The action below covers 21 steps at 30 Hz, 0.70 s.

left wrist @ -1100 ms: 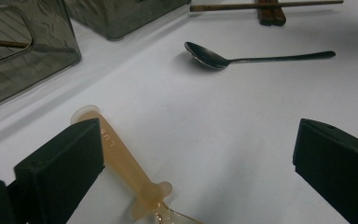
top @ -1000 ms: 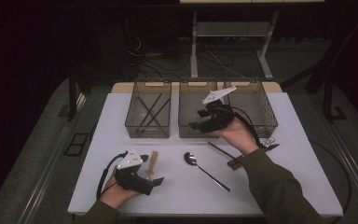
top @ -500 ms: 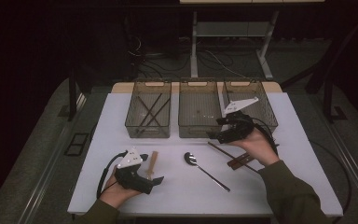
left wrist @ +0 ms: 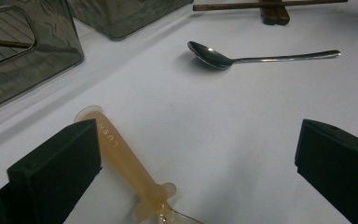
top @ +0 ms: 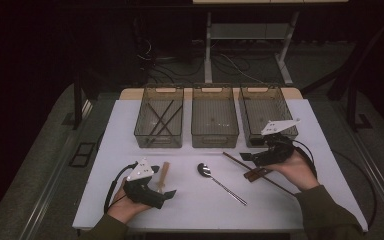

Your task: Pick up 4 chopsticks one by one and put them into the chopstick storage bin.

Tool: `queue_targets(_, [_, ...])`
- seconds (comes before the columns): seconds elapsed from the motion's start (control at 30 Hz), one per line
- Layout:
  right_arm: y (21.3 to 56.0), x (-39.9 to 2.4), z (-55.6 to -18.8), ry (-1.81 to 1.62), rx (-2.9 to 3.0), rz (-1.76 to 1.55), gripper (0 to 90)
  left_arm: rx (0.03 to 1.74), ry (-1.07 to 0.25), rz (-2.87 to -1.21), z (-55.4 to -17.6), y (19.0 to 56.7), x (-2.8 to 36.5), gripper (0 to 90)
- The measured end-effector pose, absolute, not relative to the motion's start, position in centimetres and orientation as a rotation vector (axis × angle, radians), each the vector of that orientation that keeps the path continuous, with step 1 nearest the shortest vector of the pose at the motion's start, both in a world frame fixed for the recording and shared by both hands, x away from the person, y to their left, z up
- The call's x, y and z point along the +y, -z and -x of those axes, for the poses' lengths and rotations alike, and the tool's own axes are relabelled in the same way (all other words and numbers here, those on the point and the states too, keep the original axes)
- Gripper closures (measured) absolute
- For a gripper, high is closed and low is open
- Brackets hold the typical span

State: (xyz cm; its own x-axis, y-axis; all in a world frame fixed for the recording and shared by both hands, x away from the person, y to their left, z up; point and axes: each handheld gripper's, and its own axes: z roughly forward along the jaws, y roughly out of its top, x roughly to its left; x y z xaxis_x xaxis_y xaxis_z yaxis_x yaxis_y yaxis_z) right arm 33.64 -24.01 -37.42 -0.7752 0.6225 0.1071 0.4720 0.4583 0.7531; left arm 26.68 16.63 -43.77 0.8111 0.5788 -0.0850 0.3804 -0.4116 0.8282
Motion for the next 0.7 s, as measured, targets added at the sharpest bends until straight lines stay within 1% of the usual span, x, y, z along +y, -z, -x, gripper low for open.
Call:
queue_targets(0.13, [37.9,-25.4,-32.7,-1.224,2.513,-0.963,30.8,0.704,-0.272,-2.057,-26.6,43.8,16.7,0.0])
queue_targets(0.27, [38.6,-27.1,-31.8,-1.216,2.525,-0.980,28.2,0.702,-0.272,-2.057,-26.6,43.8,16.6,0.0])
queue_targets(0.4, [38.9,-28.5,-31.0,-1.186,2.529,-0.985,28.1,0.702,-0.276,-2.060,-26.6,43.8,16.5,0.0])
queue_targets(0.7, [40.6,-31.0,-29.2,-1.153,2.536,-1.066,32.6,0.707,-0.276,-2.060,-26.6,43.8,16.5,0.0])
